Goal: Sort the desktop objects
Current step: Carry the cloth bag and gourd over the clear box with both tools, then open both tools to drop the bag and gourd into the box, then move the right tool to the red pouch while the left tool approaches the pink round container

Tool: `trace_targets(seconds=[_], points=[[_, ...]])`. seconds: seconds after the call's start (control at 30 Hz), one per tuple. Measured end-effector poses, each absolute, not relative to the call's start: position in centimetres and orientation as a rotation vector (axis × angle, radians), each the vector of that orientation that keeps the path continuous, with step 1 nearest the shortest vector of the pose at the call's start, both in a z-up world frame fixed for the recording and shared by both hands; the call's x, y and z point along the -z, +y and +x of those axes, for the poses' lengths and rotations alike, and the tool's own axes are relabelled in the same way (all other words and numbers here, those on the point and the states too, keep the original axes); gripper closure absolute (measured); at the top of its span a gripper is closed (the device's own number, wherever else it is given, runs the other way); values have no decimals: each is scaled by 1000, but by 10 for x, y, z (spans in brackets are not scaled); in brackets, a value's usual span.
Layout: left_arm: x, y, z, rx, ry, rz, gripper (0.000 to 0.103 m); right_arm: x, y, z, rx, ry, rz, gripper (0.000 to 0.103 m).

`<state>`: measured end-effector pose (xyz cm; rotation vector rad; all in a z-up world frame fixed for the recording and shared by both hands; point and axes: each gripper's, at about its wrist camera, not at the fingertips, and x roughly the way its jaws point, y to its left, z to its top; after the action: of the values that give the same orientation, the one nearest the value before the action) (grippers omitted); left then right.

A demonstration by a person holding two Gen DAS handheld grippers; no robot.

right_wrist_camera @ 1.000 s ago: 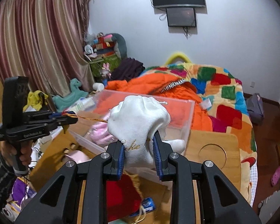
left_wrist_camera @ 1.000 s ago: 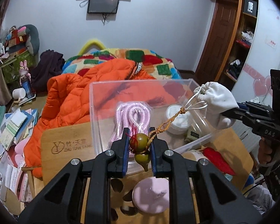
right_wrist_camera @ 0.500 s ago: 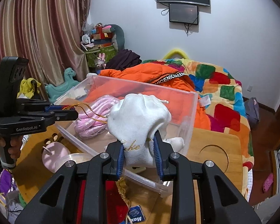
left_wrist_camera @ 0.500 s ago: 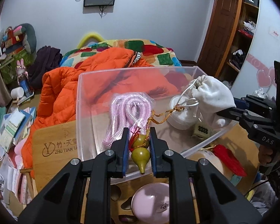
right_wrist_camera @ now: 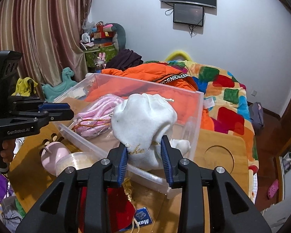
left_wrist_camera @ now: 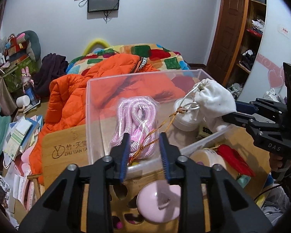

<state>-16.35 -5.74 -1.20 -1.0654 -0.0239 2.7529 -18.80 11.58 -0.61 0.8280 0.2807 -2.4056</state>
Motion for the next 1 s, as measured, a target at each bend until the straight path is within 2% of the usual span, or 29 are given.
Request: trace_targets(seconds=[0.1, 0.17, 0.3, 0.37, 0.53, 0.7, 0.8, 1.0], points=[[7, -55, -157, -2757, -5, -1054, 67, 4, 116, -181, 2418, 301, 813, 70], [3, -54, -150, -2765, 2, -1035, 55, 0, 118, -175, 2429, 306, 793, 64], [-9, -47, -135, -2789, 50, -977, 51, -15, 126, -160, 2463, 283, 721, 51], [-15, -44, -127, -2802, 70, -947, 43, -24, 129, -152, 2479, 273, 685, 47], [-27, -38, -106, -2830, 107, -880, 34, -41, 135, -129, 2506, 266, 602, 35], [-34, -38, -85, -2861, 108, -828, 28, -50, 139, -105, 2526, 275, 528, 26], [-33, -41, -75, -2881, 96, -813, 20, -51, 143, -93, 2537, 268, 502, 21], [-17, -47, -58, -2906, 74, -822, 12, -40, 152, -79, 2552, 250, 514, 18]])
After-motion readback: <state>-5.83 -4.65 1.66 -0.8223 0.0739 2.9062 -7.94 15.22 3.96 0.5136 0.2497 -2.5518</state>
